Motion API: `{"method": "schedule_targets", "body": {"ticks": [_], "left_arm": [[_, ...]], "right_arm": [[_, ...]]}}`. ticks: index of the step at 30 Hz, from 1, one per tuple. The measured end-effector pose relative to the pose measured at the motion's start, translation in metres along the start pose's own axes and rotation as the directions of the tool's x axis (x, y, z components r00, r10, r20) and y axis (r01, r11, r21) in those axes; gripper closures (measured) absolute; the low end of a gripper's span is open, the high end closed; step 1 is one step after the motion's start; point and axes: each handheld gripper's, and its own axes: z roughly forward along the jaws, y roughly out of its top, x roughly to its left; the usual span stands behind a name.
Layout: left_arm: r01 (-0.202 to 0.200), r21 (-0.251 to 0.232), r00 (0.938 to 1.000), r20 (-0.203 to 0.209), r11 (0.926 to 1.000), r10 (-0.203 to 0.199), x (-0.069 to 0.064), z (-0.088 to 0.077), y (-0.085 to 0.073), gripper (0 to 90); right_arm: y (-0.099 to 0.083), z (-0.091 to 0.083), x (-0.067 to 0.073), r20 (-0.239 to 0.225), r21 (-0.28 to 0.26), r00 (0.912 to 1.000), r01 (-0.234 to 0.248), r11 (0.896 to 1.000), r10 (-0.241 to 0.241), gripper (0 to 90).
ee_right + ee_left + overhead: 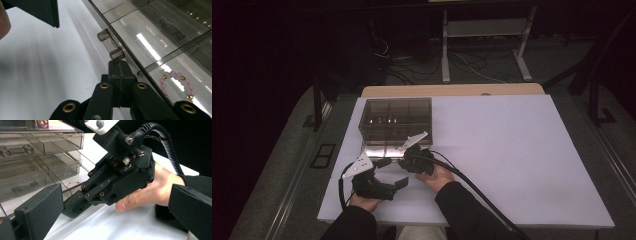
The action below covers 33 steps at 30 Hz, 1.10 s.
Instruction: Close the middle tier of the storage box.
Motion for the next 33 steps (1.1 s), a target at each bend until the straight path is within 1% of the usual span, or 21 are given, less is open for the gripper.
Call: {"method": "schedule_targets", "body": {"ticks": [7, 10, 15, 21, 28, 33], "left_arm": [[-0.001, 0.001, 1.0, -0.001, 1.0, 0.001, 0.0, 0.0, 0.0, 0.0], [-0.001, 0.001, 1.0, -0.002, 1.0, 0.001, 0.0, 0.0, 0.0, 0.0], [0.002, -0.002, 1.0, -0.001, 1.0, -0.002, 0.0, 0.0, 0.0, 0.0], [0.001, -0.004, 1.0, -0.001, 1.0, -0.001, 0.0, 0.0, 0.0, 0.0], [0.0, -0.003, 1.0, -0.001, 1.0, 0.0, 0.0, 0.0, 0.0, 0.0], [0.001, -0.004, 1.0, 0.0, 1.0, -0.001, 0.0, 0.0, 0.001, 0.0]], "right_arm": [[0.003, -0.002, -0.002, 0.002, -0.008, 1.0, 0.005, 1.0, -0.005, 89.0], [0.004, -0.002, -0.004, 0.011, -0.008, 0.9999, 0.007, 1.0, -0.007, 89.0], [0.006, -0.003, -0.006, 0.012, -0.015, 0.9999, -0.005, 1.0, 0.005, 89.0], [0.01, -0.004, -0.009, 0.019, -0.025, 0.9998, -0.006, 1.0, 0.006, 89.0], [0.014, -0.003, -0.011, 0.024, -0.021, 0.9997, -0.003, 1.0, 0.004, 89.0], [0.014, -0.003, -0.015, 0.025, -0.027, 0.9995, -0.016, 1.0, 0.017, 89.0]]}}
